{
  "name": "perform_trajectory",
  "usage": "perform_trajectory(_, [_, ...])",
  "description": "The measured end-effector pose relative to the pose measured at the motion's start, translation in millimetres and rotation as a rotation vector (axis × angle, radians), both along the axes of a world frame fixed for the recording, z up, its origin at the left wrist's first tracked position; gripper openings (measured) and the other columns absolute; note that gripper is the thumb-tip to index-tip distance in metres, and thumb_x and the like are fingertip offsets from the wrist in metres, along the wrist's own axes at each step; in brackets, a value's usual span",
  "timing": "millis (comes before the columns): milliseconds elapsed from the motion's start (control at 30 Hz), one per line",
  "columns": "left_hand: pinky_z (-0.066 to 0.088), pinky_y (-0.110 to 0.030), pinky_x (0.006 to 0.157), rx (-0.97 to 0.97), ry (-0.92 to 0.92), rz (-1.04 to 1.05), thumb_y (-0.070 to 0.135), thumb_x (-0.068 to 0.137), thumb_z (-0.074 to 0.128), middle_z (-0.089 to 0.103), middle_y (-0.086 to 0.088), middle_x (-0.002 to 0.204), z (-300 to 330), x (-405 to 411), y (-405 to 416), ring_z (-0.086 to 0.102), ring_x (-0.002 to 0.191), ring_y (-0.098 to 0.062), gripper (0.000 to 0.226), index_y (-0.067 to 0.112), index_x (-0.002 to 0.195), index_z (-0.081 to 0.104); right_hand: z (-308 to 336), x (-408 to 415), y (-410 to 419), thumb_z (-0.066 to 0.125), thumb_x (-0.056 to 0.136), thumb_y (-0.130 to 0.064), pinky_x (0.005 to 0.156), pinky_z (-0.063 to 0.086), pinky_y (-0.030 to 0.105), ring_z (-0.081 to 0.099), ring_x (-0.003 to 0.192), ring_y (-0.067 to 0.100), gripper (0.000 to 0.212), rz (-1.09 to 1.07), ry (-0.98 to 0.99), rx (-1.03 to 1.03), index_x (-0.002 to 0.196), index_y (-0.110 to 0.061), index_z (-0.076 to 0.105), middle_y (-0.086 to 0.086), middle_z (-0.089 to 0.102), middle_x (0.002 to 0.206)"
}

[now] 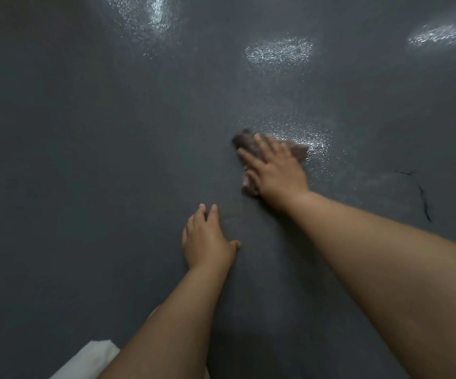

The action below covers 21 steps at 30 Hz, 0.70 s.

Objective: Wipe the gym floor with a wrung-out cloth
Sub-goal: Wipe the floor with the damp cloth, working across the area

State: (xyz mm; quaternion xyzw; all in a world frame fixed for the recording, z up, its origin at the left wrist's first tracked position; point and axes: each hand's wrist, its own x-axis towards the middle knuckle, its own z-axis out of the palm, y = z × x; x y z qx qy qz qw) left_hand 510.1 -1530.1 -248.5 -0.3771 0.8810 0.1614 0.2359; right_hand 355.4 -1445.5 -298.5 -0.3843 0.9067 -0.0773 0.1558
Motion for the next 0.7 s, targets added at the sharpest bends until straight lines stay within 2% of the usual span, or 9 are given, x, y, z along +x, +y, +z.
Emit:
perform_trajectory(133, [0.013,-0.034,0.116,-0.037,-0.010,-0.026,0.042,0.079,0.071,0.011,0.001,0.158,-0.5,-0.1,4.0,0.015,0.144,-0.018,0.090,0.026,0.150,0.018,-0.5,-26.6,5.8,0.029,0.100,-0.046,0.116,-0.005,0.040,-0.004,0.146,0.028,0.053,-0.349,-0.011,0.038,0.150,-0.035,0.015,0.005,-0.002,0.160])
perform_trajectory(200, [0.012,-0.035,0.117,-0.038,0.008,-0.018,0.041,0.079,0.071,0.010,0.001,0.159,-3.0,1.6,4.8,0.015,0.144,-0.017,0.089,0.026,0.150,0.018,0.2,-17.8,-11.6,0.030,0.099,-0.044,0.115,-0.007,0.043,-0.007,0.146,0.031,0.054,-0.447,-0.027,0.027,0.150,-0.033,0.015,0.006,-0.004,0.160])
perform_trajectory(267, [0.012,-0.034,0.117,-0.034,0.013,-0.024,0.042,0.079,0.070,0.010,0.003,0.159,-5.8,4.0,3.4,0.015,0.143,-0.016,0.089,0.027,0.150,0.018,4.3,-1.1,-37.8,0.030,0.099,-0.043,0.115,-0.006,0.045,-0.008,0.145,0.033,0.056,-0.361,-0.069,0.029,0.151,-0.030,0.013,0.007,-0.006,0.159])
perform_trajectory(333, [0.014,-0.032,0.115,-0.046,0.018,-0.026,0.042,0.079,0.069,0.017,0.003,0.157,-7.3,6.1,2.8,0.018,0.142,-0.015,0.084,0.026,0.148,0.024,9.2,21.0,-68.1,0.031,0.099,-0.046,0.115,-0.005,0.045,-0.009,0.145,0.032,0.057,-0.069,-0.095,0.029,0.151,-0.031,0.014,0.005,-0.007,0.159])
perform_trajectory(400, [0.019,-0.033,0.113,-0.062,0.065,-0.002,0.037,0.083,0.065,0.036,0.000,0.147,-8.3,6.7,3.3,0.029,0.136,-0.017,0.063,0.023,0.139,0.040,12.6,42.7,-93.5,0.033,0.097,-0.050,0.116,-0.006,0.044,-0.010,0.145,0.030,0.058,0.202,-0.134,0.020,0.150,-0.033,0.017,0.003,-0.007,0.160])
perform_trajectory(467, [0.023,-0.035,0.111,-0.063,0.117,0.026,0.032,0.086,0.059,0.046,0.000,0.137,-7.9,7.1,3.6,0.036,0.130,-0.019,0.050,0.021,0.132,0.047,10.3,47.5,-106.1,0.036,0.096,-0.052,0.116,-0.005,0.042,-0.010,0.146,0.028,0.059,0.327,-0.128,0.032,0.150,-0.034,0.017,0.001,-0.006,0.160])
perform_trajectory(567, [0.018,-0.034,0.114,-0.030,0.152,-0.004,0.037,0.080,0.068,0.033,0.004,0.149,-8.1,10.1,2.0,0.028,0.137,-0.016,0.071,0.025,0.142,0.036,6.4,24.1,-107.7,0.034,0.097,-0.050,0.117,-0.002,0.039,-0.008,0.146,0.024,0.058,0.342,-0.066,0.049,0.150,-0.035,0.015,0.000,-0.004,0.160])
perform_trajectory(633, [0.014,-0.031,0.113,-0.011,0.172,0.015,0.043,0.077,0.071,0.025,0.004,0.153,-6.7,9.9,-4.9,0.023,0.139,-0.016,0.080,0.026,0.145,0.033,6.2,-3.9,-106.0,0.033,0.098,-0.047,0.117,-0.001,0.038,-0.008,0.146,0.024,0.058,0.210,-0.071,0.047,0.151,-0.034,0.012,0.000,-0.004,0.160])
perform_trajectory(700, [0.017,-0.029,0.111,-0.024,0.240,0.110,0.045,0.077,0.071,0.029,0.001,0.152,-3.2,5.2,-21.0,0.026,0.137,-0.019,0.077,0.023,0.142,0.039,7.1,-37.7,-99.6,0.032,0.099,-0.046,0.117,-0.001,0.039,-0.007,0.146,0.025,0.058,0.038,-0.078,0.051,0.151,-0.032,0.010,0.002,-0.006,0.160])
